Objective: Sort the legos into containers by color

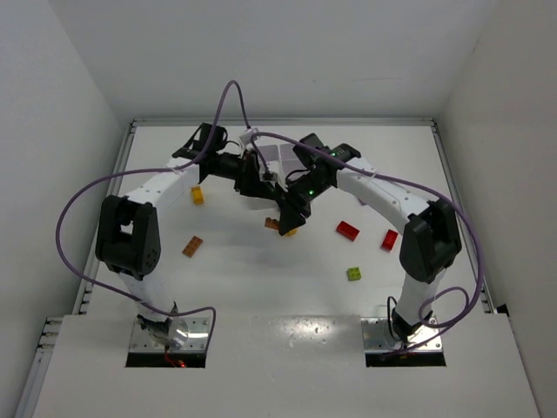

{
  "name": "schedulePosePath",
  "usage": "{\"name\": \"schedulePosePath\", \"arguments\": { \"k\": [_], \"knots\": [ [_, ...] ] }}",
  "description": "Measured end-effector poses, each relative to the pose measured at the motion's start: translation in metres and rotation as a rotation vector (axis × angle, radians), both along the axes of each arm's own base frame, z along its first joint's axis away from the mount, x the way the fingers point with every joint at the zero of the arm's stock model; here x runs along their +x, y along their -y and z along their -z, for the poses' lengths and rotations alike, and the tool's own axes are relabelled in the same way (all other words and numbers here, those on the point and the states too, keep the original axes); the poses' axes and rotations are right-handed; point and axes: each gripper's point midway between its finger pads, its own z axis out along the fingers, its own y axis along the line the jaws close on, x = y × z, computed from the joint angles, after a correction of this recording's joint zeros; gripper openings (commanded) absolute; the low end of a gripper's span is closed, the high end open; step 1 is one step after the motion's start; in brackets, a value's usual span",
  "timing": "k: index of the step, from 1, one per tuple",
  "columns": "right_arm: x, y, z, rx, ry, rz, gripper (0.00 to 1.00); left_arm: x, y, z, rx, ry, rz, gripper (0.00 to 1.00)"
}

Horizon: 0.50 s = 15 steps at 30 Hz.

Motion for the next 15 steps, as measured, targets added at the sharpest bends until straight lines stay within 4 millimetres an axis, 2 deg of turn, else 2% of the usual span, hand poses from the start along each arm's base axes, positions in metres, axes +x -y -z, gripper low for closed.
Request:
{"name": "schedulePosePath", "arguments": {
  "k": [4, 9, 12, 15],
  "knots": [
    [-0.011, 0.009, 0.003, -0.019, 0.016, -0.006, 0.0, 0.027, -0.022, 0.016, 0.072, 0.018, -0.136, 0.0],
    [-0.02, 0.035, 0.005, -0.053, 0.046, 0.031, 0.0, 0.054, -0.062, 0.042, 0.209, 0.033, -0.348, 0.0],
    [-0.013, 0.05, 0.002, -0.069, 0.078, 0.073, 0.0, 0.059, -0.078, 0.05, 0.285, 0.053, -0.44, 0.0],
    [-0.005, 0.06, 0.005, -0.085, 0.1, 0.11, 0.0, 0.055, -0.092, 0.055, 0.371, 0.089, -0.487, 0.0]
  ]
}}
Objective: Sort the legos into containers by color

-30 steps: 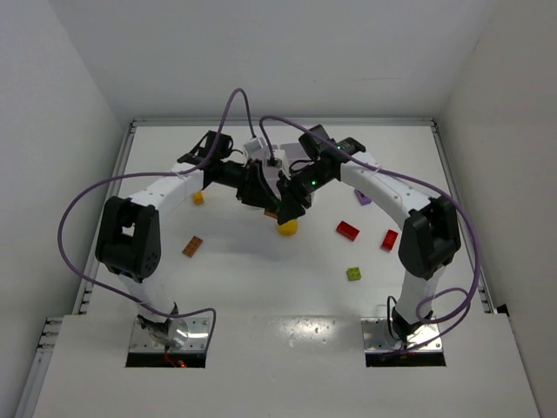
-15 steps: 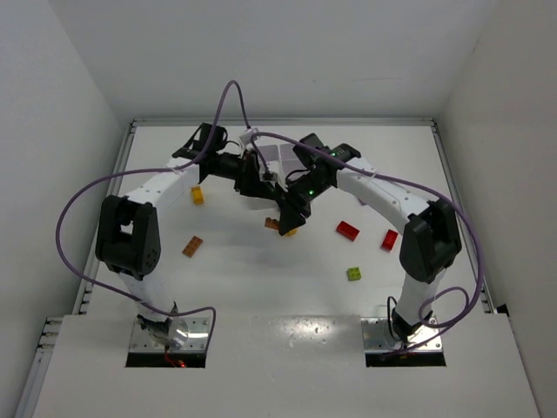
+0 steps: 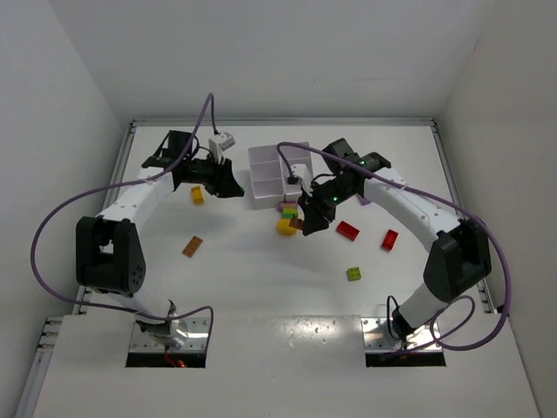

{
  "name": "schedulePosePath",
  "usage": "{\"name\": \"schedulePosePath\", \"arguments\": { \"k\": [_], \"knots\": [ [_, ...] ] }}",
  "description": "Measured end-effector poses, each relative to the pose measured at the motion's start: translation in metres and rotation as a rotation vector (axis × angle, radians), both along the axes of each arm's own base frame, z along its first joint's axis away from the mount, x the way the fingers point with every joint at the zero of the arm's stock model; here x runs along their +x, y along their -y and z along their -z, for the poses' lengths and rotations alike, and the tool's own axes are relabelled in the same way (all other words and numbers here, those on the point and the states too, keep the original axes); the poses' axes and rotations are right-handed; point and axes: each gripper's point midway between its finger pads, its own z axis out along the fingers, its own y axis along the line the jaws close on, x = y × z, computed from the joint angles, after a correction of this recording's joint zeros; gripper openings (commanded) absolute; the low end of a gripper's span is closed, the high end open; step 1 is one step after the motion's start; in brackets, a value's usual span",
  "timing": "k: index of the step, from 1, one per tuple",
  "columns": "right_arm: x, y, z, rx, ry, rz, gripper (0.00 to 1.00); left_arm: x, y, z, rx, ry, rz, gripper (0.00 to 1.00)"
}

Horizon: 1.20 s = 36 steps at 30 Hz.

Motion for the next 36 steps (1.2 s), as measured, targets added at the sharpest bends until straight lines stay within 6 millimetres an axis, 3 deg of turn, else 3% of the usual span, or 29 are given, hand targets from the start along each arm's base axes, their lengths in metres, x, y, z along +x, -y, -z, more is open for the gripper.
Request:
{"name": "schedulePosePath", "arguments": {
  "k": [3, 8, 13, 23, 26, 32, 36],
  "knots": [
    [0.007, 0.012, 0.008, -0.024, -0.002, 0.042, 0.0, -0.012, -0.019, 0.014, 0.133, 0.006, -0.004, 0.0],
    [0.021, 0.024, 0.009, -0.026, 0.004, 0.097, 0.0, -0.048, -0.067, 0.05, 0.375, -0.07, 0.067, 0.05],
    [0.028, 0.031, 0.009, -0.023, -0.002, 0.131, 0.0, -0.081, -0.11, 0.067, 0.537, -0.136, 0.164, 0.05],
    [0.031, 0.029, 0.011, -0.02, -0.017, 0.135, 0.0, -0.177, -0.148, 0.115, 0.714, -0.295, 0.461, 0.11],
    [0.035, 0.027, 0.01, -0.017, -0.013, 0.134, 0.0, -0.196, -0.154, 0.124, 0.746, -0.32, 0.511, 0.18],
    [0.045, 0.023, 0.012, -0.018, -0.015, 0.134, 0.0, -0.199, -0.163, 0.14, 0.795, -0.318, 0.511, 0.28],
    [0.049, 0.021, 0.01, -0.016, -0.01, 0.133, 0.0, -0.19, -0.164, 0.15, 0.812, -0.315, 0.461, 0.34]
  ]
}}
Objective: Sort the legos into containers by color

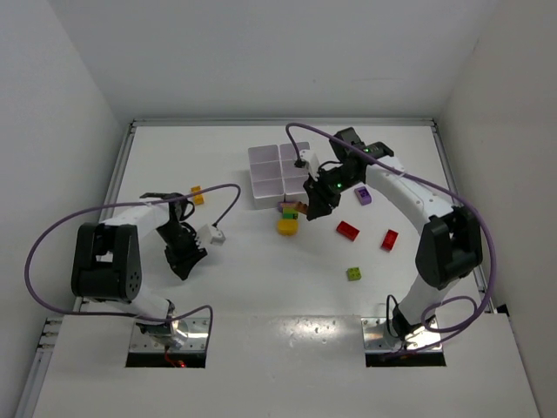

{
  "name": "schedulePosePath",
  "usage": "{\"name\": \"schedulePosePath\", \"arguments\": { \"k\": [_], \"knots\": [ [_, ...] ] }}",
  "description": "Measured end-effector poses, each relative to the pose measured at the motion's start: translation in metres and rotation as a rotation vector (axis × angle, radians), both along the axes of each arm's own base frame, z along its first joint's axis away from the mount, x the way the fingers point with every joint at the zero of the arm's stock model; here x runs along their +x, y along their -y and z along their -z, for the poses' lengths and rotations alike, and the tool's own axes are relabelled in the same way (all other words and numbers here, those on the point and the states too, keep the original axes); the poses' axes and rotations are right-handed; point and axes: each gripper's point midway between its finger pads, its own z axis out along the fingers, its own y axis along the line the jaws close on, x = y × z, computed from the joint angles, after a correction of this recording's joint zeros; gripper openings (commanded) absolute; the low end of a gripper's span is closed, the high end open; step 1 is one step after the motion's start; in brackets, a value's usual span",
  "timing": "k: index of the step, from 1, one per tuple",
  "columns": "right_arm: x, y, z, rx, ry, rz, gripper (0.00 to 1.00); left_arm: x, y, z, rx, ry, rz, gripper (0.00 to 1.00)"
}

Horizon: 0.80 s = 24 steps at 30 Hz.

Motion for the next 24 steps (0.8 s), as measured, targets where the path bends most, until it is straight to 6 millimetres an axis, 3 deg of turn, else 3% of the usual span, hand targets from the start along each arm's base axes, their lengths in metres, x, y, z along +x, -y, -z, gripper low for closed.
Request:
{"name": "schedulePosePath", "arguments": {
  "k": [7, 11, 17, 24],
  "knots": [
    [0.001, 0.0, -0.001, 0.001, 0.003, 0.0, 0.0, 0.014, 0.002, 0.018, 0.021, -0.003, -0.087, 0.35],
    [0.001, 0.0, 0.0, -0.001, 0.002, 0.001, 0.0, 0.016, 0.002, 0.019, 0.027, 0.001, -0.117, 0.2],
    [0.002, 0.0, 0.0, -0.001, 0.002, 0.001, 0.0, 0.021, 0.005, 0.019, 0.041, -0.017, -0.191, 0.14],
    [0.002, 0.0, 0.0, -0.001, 0.002, 0.001, 0.0, 0.072, 0.013, 0.017, 0.033, 0.007, -0.291, 0.13]
  ]
}}
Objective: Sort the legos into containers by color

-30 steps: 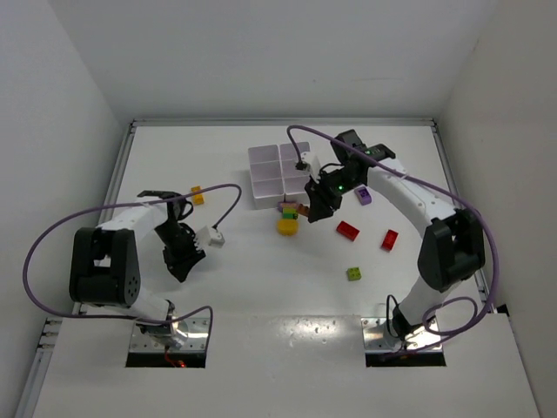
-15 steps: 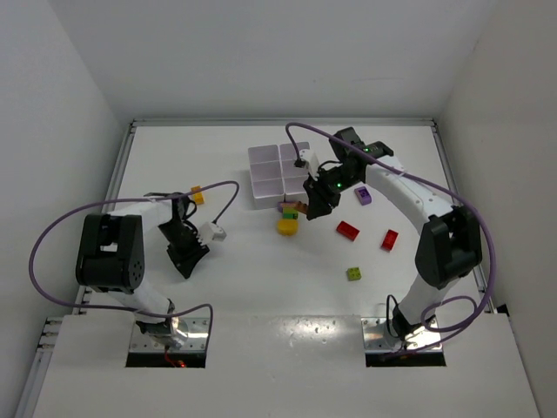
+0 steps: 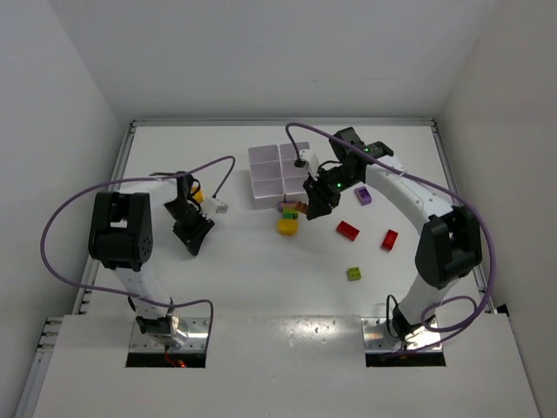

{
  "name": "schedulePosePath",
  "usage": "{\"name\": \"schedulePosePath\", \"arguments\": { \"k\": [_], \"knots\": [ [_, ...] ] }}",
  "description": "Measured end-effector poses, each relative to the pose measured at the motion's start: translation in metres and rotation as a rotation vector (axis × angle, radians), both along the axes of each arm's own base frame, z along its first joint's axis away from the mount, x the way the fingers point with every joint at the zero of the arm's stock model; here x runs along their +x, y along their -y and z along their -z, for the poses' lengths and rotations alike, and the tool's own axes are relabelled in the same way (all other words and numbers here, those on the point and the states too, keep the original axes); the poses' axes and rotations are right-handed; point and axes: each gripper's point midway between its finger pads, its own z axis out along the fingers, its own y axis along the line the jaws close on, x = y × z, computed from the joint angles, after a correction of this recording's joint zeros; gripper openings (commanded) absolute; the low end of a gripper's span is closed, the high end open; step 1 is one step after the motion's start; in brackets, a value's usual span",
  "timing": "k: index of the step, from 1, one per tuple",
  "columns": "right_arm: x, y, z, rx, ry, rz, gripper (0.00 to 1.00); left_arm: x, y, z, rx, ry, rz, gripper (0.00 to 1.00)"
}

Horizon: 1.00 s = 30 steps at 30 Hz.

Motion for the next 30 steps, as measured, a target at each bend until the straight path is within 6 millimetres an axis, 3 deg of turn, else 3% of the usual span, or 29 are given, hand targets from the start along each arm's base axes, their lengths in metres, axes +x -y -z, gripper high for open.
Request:
{"name": "schedulePosePath", "arguments": {
  "k": [5, 8, 12, 16, 18, 25, 30],
  "knots": [
    [0.0, 0.0, 0.0, -0.001, 0.0, 0.0, 0.0, 0.051, 0.003, -0.002, -0.007, 0.123, -0.026, 0.13],
    [0.0, 0.0, 0.0, -0.003, 0.002, 0.001, 0.0, 0.064, 0.004, -0.002, -0.014, 0.17, -0.017, 0.13],
    [0.0, 0.0, 0.0, -0.004, 0.005, -0.004, 0.0, 0.051, 0.003, -0.003, -0.026, 0.195, 0.033, 0.18],
    [-0.001, -0.001, 0.0, -0.002, 0.006, -0.011, 0.0, 0.0, -0.002, -0.005, -0.031, 0.125, 0.089, 0.29],
    [-0.001, -0.002, -0.001, 0.001, 0.005, -0.014, 0.0, -0.015, -0.004, -0.007, -0.033, 0.101, 0.106, 0.39],
    [0.005, -0.012, -0.016, 0.029, 0.042, -0.033, 0.0, -0.022, -0.002, -0.01, -0.045, 0.091, 0.108, 0.59],
    [0.005, -0.024, -0.015, 0.039, 0.036, -0.062, 0.0, -0.022, 0.002, -0.01, -0.074, 0.091, 0.074, 0.65]
  ]
}}
